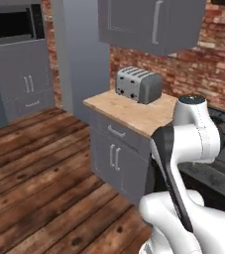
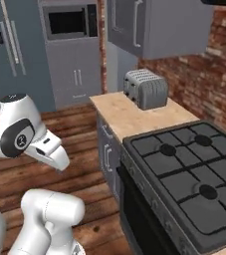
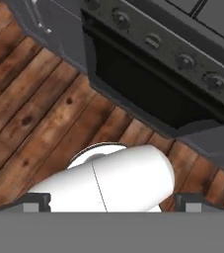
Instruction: Pick the beer, water bottle from the counter and place them in the open cabinet.
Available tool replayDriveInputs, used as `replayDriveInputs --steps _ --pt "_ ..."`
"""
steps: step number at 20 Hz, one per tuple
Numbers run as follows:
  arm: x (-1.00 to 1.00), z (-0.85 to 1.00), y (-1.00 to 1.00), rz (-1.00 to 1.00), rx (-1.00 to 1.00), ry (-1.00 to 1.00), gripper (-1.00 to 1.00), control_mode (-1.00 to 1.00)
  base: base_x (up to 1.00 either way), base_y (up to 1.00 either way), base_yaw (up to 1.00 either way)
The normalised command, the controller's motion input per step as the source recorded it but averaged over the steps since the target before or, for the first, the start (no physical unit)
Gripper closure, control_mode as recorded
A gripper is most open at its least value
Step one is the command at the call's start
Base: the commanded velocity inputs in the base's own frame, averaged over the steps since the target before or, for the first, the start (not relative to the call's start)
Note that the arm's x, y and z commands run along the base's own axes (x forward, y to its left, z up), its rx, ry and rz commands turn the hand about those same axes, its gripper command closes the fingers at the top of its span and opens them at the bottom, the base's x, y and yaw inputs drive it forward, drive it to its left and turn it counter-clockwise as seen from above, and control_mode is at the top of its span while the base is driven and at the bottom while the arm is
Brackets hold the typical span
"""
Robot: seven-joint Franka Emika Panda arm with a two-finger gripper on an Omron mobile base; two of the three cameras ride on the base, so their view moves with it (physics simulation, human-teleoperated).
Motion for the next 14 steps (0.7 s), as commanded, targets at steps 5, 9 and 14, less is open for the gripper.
replayDriveInputs --steps 5,9,14 --pt "0.0 0.0 0.0 0.0 0.0 0.0 -1.0 1.0 0.05 0.25 0.9" --pt "0.0 0.0 0.0 0.0 0.0 0.0 -1.0 1.0 0.07 0.48 0.74" --pt "0.0 0.0 0.0 0.0 0.0 0.0 -1.0 1.0 0.06 0.22 0.44"
